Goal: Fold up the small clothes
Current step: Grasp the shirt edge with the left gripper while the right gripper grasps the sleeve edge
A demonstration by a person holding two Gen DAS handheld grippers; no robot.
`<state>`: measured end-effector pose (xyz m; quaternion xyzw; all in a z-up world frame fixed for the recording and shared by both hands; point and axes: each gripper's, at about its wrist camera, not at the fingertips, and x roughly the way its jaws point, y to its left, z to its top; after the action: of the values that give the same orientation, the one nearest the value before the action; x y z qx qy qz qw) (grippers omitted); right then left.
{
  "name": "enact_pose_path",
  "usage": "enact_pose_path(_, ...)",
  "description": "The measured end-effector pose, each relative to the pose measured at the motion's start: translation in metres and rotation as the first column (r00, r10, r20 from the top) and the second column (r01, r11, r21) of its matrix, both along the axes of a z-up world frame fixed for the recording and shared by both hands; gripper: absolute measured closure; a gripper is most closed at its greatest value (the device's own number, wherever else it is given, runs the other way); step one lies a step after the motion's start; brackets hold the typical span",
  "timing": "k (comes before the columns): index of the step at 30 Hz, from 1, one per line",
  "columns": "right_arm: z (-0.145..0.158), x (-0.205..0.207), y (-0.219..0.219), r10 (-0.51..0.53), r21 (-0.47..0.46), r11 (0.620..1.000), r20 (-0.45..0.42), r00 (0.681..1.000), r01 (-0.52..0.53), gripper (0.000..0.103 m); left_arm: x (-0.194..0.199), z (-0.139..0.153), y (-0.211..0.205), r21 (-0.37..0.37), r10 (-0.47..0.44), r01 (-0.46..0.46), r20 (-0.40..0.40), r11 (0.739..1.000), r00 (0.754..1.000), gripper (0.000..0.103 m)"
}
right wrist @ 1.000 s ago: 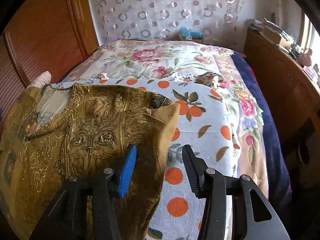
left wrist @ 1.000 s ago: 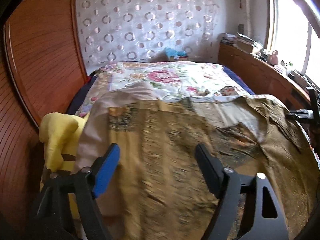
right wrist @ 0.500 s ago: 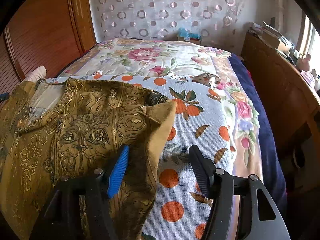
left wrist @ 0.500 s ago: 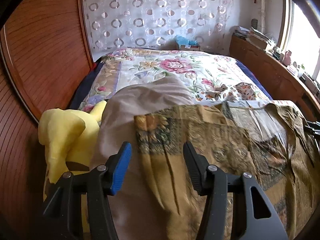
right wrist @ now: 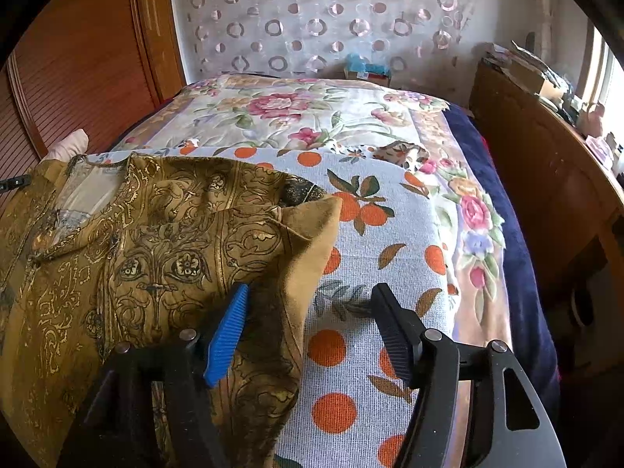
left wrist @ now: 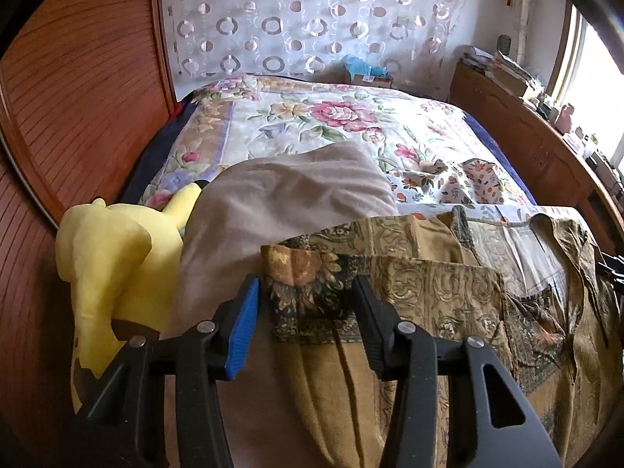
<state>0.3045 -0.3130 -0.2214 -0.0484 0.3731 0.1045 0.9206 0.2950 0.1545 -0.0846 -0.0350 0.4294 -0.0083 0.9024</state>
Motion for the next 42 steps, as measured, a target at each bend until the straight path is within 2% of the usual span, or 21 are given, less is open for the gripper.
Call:
enact_pose_path(2,0.0,0.0,0.0,0.0,0.0,1.0,0.0,1.0,0.0,0.036,-0.006,0.004,-0.005,0.001,-0.015,0.015,0.021,1.0,1.0,0.081)
enact_pose_path(4,0.0,0.0,0.0,0.0,0.0,1.0,0.001,1.0,0.0,0.036,-0.015,0.011,-0.015,0.031,-0.045,0.044,0.051,0.999,0.998,0.094)
enact_pose_path(10,0.0,0.0,-0.002,0.0,-0.002,1.0,0.002,1.0,0.0,0.036,-0.041,0.026,-0.045,0.06,-0.118,0.112,0.105,0.992,0.988,0.098)
enact_pose_path(19,0.0,0.001,-0.003,-0.004,0.0,1.0,0.002,1.0,0.004,0.034,-0.089,0.04,-0.075,0.018,-0.194,0.194,0.168,0.981,0.966,0.098)
enact_pose_path(24,0.0,0.002,-0.004,-0.008,-0.001,1.0,-0.006,1.0,0.008,0.034,-0.117,0.041,-0.085,0.027,-0.218,0.216,0.182,0.976,0.959,0.098)
enact_pose_path(26,0.002,0.004,-0.003,-0.004,0.002,1.0,-0.019,1.0,0.004,0.039,-0.126,0.042,-0.086,0.018,-0.219,0.219,0.187,0.976,0.958,0.098)
enact_pose_path(29,0.005,0.01,0.002,0.005,0.004,1.0,-0.03,1.0,-0.005,0.054,-0.139,0.044,-0.088,0.011,-0.219,0.221,0.194,0.975,0.956,0.098)
enact_pose_path(31,0.007,0.009,0.009,0.039,-0.002,0.999,-0.033,0.999,-0.04,0.093,-0.147,0.045,-0.09,0.008,-0.216,0.219,0.202,0.976,0.955,0.098)
enact_pose_path(32,0.009,0.005,0.016,0.046,-0.031,0.998,-0.013,0.999,-0.046,0.098,-0.151,0.046,-0.09,0.008,-0.214,0.217,0.208,0.976,0.954,0.098)
enact_pose_path(36,0.024,-0.025,0.029,0.064,-0.037,0.997,0.08,0.995,-0.061,0.101,-0.173,0.056,-0.087,0.025,-0.193,0.193,0.245,0.981,0.95,0.098)
enact_pose_path(42,0.05,-0.096,0.027,0.058,-0.02,0.998,0.236,0.97,-0.055,0.101,-0.202,0.075,-0.066,0.015,-0.139,0.141,0.31,0.99,0.941,0.098)
